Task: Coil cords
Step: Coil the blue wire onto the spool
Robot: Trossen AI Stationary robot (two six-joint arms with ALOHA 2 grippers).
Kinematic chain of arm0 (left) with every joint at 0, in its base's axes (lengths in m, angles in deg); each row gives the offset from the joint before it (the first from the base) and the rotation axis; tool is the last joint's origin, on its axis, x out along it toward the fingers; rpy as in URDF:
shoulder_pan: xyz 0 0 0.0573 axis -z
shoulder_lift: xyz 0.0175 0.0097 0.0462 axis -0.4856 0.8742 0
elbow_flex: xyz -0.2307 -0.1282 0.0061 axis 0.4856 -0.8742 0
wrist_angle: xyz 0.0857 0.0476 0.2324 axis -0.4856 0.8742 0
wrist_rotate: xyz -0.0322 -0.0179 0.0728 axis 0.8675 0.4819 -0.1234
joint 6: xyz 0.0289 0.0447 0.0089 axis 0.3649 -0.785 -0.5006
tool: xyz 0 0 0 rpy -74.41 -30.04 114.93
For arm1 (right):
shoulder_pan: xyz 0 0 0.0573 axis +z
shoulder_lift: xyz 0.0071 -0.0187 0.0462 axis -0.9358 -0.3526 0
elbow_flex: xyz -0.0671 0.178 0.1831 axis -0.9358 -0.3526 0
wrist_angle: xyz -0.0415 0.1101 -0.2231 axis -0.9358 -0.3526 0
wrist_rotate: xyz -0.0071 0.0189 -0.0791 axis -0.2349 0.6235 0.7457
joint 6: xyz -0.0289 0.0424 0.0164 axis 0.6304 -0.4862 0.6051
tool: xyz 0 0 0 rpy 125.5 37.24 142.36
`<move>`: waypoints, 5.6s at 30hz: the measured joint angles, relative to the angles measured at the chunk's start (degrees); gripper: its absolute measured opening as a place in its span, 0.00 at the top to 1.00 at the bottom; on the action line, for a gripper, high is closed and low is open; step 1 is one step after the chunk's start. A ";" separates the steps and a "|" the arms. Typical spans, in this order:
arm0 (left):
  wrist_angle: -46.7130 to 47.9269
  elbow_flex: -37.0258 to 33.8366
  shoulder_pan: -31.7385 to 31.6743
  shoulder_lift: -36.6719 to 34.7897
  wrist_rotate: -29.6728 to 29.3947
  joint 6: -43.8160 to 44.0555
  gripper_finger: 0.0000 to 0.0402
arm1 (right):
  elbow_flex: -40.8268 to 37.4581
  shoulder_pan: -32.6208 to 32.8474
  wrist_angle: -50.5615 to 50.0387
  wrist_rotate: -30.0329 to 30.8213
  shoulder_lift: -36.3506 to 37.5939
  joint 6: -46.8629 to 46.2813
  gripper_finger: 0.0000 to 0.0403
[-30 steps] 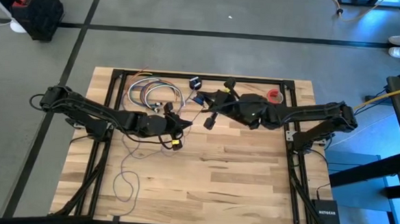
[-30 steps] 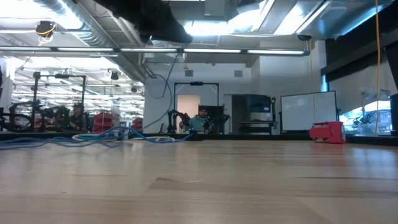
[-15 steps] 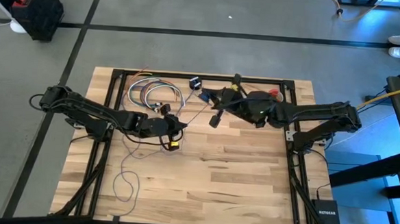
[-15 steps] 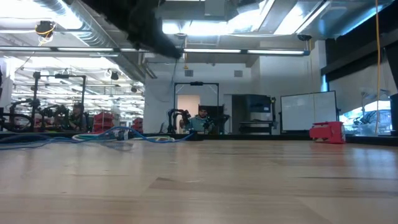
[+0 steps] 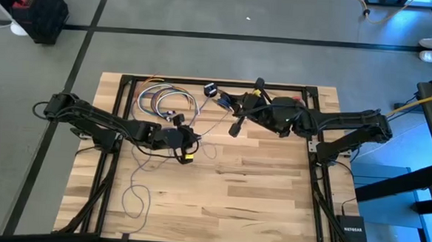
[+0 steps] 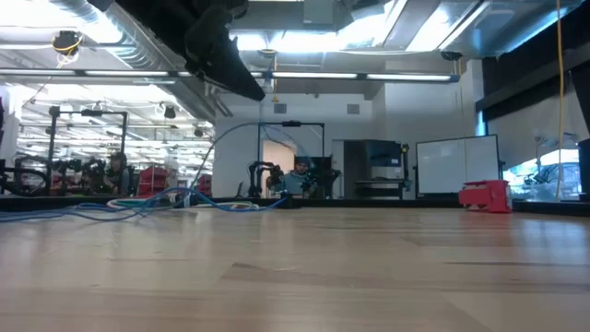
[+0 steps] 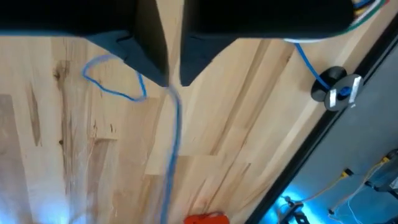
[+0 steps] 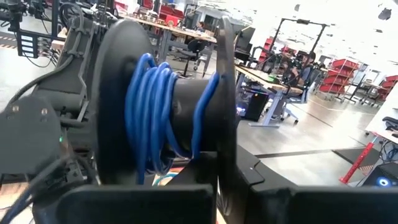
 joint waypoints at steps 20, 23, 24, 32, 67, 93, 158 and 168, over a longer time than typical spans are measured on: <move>6.41 8.16 7.02 -10.81 -3.41 -10.07 0.65 | -0.06 -0.07 -12.91 -6.78 -1.30 -2.05 0.98; -3.72 4.57 6.63 -11.40 -3.45 -16.57 0.66 | -0.16 -0.07 -15.82 -9.09 -3.60 -2.84 0.98; -6.55 3.51 6.49 -11.38 -3.39 -17.50 0.67 | -0.21 -0.04 -16.64 -9.11 -4.57 -2.91 0.98; -10.22 -1.30 6.42 -11.83 -1.98 -16.98 0.67 | -0.22 -0.09 -16.53 -9.11 -12.31 -2.93 0.98; -10.52 -2.12 6.59 -13.81 5.98 -13.14 0.69 | -0.24 0.01 -10.18 -15.49 -16.92 -3.00 0.98; -9.47 -2.17 5.34 -12.63 6.08 -13.74 0.99 | -0.13 3.89 -24.01 -9.94 -4.41 -4.89 0.75; -16.68 -1.79 5.10 -5.92 4.61 -10.82 0.64 | -16.39 0.46 10.20 2.19 -0.39 1.75 0.99; -25.33 -1.81 -0.77 1.83 4.38 -5.06 0.64 | -32.31 -1.62 41.11 0.78 -0.92 3.24 0.99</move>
